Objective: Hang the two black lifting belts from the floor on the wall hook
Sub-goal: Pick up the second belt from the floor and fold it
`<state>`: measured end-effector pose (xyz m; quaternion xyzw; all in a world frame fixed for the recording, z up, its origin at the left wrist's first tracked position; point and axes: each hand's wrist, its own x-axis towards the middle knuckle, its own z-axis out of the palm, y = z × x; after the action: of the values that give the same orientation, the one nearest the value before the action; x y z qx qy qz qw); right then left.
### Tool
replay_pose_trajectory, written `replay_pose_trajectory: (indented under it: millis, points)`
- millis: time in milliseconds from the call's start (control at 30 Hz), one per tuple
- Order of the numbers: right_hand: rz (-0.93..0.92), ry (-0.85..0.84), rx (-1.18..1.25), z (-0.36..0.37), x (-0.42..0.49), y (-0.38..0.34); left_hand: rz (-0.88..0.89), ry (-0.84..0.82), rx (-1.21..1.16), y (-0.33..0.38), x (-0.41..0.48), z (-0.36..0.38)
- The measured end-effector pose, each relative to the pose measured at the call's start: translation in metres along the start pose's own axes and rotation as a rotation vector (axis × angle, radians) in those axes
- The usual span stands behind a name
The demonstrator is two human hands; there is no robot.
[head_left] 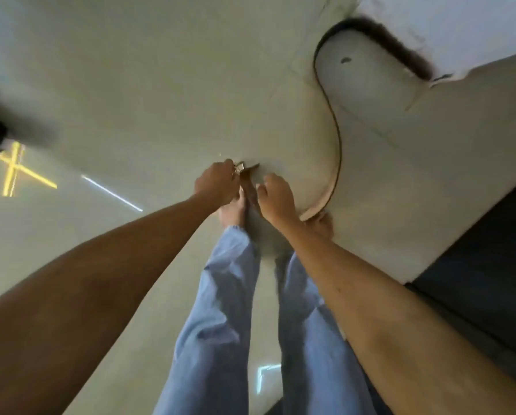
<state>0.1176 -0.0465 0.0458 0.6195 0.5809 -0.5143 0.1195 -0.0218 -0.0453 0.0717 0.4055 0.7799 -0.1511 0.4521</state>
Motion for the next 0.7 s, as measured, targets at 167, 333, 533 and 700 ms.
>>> replay_pose_trajectory:
  millis: [167, 333, 533, 700]
  points:
    - [0.044, -0.081, -0.108, 0.091, 0.068, 0.027, 0.014, -0.094, 0.068, -0.045, 0.089, 0.057]
    - [0.089, -0.071, -0.271, 0.135, 0.107, 0.041, 0.036, -0.111, -0.058, -0.049, 0.137, 0.091]
    - [0.18, -0.007, -0.138, 0.107, 0.099, 0.032, -0.058, -0.112, -0.599, -0.05, 0.126, 0.085]
    - [0.184, -0.041, 0.07, 0.036, 0.041, -0.006, -0.245, -0.183, -0.841, -0.04, 0.055, 0.045]
